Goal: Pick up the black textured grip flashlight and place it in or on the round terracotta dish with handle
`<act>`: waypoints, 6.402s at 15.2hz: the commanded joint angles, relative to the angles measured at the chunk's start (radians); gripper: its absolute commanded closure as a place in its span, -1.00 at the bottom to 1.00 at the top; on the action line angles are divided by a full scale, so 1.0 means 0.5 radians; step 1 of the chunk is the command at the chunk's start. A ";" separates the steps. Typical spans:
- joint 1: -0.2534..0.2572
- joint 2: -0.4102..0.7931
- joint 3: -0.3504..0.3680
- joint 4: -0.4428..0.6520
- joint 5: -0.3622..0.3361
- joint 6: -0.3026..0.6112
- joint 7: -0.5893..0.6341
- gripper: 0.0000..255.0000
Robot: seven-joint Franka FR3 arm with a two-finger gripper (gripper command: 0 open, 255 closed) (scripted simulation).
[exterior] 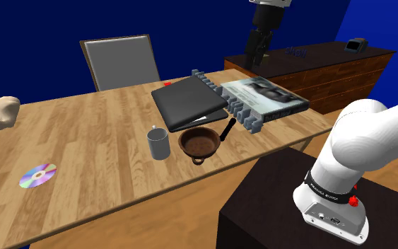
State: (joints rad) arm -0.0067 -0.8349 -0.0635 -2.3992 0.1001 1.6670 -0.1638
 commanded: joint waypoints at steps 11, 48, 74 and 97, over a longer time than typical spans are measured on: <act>-0.341 0.401 0.362 -0.327 0.107 0.682 1.041 -1.00; -0.869 1.529 0.733 -0.485 -0.120 1.789 2.702 1.00; -0.829 1.018 0.676 -0.267 0.016 1.071 2.596 1.00; -0.577 1.421 1.212 -0.138 -0.004 1.360 3.396 1.00</act>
State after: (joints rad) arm -0.2946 -0.1339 0.5407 -2.4630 0.1030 2.3330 1.5300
